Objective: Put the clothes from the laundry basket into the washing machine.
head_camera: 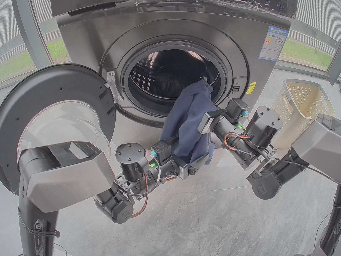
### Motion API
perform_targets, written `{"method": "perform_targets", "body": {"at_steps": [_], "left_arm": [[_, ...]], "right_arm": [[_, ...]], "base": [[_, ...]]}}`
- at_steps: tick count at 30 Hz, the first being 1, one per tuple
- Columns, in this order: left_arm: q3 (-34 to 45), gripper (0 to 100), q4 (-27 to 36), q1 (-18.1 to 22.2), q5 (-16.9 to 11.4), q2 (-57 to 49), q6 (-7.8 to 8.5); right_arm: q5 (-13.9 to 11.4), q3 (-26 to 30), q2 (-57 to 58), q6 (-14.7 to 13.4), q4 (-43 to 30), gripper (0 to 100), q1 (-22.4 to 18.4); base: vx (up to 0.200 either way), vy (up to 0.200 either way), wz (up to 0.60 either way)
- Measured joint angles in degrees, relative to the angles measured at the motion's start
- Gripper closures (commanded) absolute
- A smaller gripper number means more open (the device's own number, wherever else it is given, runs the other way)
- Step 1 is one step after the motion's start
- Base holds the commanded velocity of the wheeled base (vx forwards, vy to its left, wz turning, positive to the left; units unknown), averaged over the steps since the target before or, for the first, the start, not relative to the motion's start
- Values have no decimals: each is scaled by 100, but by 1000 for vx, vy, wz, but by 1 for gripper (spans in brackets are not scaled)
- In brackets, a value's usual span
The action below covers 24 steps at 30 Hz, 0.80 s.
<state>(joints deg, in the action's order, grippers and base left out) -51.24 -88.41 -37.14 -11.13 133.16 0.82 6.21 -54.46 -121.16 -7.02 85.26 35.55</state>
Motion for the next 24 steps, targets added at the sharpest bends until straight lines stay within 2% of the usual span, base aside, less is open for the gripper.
{"method": "perform_targets", "body": {"at_steps": [3, 12, 24], "left_arm": [[-210, 0, 39, 32, 24, 184, -9], [-1163, 0, 99, 228, 227, 750, -33], [-1858, 0, 167, 286, 479, 1259, -79]], "right_arm": [[90, 21, 33, 0, -11, 100, 56], [156, 154, 115, -4, -17, 100, 301], [244, 267, 138, -74, -4, 100, 496]], "base": [[0, 0, 0], [0, 0, 0], [0, 0, 0]]}}
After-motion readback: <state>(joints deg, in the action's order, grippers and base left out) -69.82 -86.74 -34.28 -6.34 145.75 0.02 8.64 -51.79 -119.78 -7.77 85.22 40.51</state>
